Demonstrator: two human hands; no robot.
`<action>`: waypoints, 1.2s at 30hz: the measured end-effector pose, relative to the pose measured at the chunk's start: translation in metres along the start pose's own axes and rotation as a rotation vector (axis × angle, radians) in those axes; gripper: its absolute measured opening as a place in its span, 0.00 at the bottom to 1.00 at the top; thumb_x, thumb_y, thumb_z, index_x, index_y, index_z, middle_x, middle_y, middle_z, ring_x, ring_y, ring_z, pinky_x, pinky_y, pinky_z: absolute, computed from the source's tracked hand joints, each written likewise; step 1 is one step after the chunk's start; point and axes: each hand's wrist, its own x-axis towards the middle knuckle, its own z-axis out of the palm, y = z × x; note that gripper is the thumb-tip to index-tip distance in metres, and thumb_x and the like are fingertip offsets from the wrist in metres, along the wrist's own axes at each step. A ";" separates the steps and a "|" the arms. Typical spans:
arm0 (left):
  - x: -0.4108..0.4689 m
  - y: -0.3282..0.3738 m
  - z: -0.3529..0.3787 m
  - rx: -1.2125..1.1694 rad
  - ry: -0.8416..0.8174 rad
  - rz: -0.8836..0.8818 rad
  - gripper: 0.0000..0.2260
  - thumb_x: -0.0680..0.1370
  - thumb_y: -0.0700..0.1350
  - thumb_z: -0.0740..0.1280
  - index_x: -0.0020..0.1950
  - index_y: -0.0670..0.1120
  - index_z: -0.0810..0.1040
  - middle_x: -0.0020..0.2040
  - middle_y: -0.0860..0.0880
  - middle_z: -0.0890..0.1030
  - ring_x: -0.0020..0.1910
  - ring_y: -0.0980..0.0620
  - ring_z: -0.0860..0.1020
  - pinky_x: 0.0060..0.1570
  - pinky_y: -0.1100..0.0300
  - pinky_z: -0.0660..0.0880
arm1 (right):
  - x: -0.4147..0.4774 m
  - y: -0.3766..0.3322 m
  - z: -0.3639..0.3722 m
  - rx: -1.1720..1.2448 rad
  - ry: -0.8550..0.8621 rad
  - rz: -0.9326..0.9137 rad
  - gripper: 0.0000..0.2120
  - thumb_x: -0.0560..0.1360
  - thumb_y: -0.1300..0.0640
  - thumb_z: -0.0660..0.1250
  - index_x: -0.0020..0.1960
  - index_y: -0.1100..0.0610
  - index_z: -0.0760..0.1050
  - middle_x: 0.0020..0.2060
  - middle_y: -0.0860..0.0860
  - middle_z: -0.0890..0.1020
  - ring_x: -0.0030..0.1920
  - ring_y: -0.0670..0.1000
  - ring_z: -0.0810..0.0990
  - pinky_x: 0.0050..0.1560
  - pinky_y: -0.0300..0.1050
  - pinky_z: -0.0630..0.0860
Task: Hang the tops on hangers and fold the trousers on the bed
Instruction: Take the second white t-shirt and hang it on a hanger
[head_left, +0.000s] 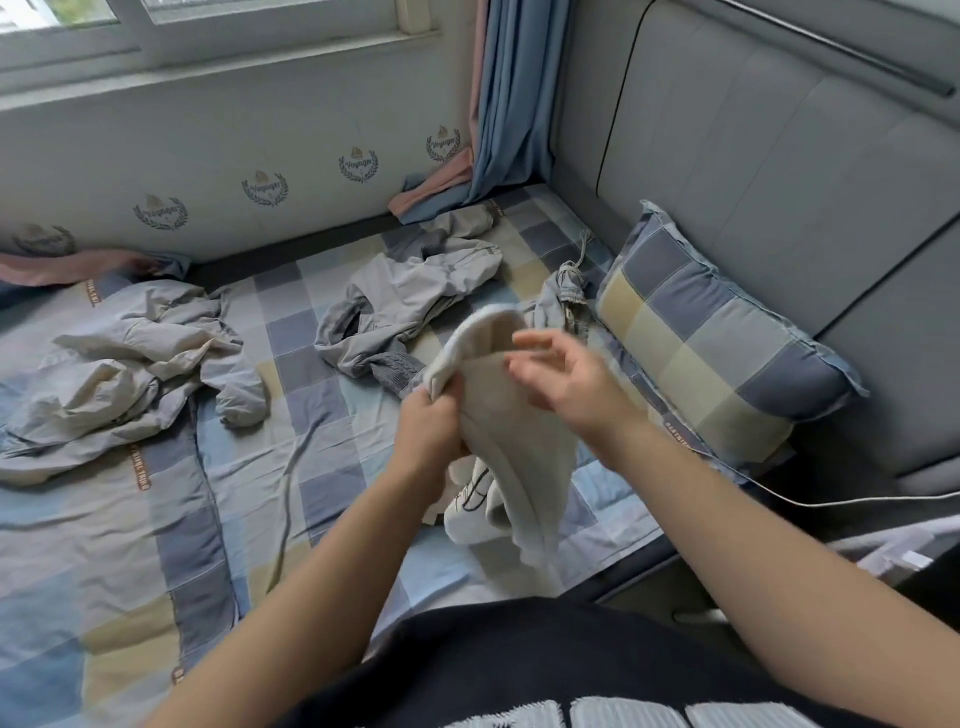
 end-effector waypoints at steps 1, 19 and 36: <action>0.001 0.006 -0.001 -0.061 0.009 -0.021 0.09 0.83 0.46 0.64 0.49 0.46 0.82 0.42 0.43 0.84 0.43 0.42 0.83 0.43 0.40 0.81 | -0.007 0.017 0.000 -0.168 -0.011 0.009 0.25 0.75 0.50 0.74 0.69 0.50 0.70 0.66 0.51 0.77 0.60 0.43 0.78 0.64 0.44 0.76; 0.008 -0.005 -0.053 0.856 0.102 0.385 0.17 0.78 0.56 0.65 0.39 0.45 0.84 0.51 0.50 0.82 0.54 0.45 0.78 0.50 0.51 0.74 | 0.039 0.007 -0.054 -0.785 0.523 -0.300 0.14 0.77 0.65 0.62 0.56 0.55 0.83 0.47 0.56 0.85 0.40 0.54 0.75 0.35 0.41 0.64; -0.004 0.012 -0.033 -0.351 0.137 -0.312 0.07 0.78 0.47 0.68 0.50 0.44 0.81 0.41 0.42 0.79 0.36 0.47 0.78 0.38 0.54 0.79 | -0.015 0.088 0.001 -0.502 -0.020 0.070 0.48 0.69 0.32 0.70 0.81 0.48 0.52 0.80 0.48 0.53 0.79 0.50 0.53 0.78 0.57 0.56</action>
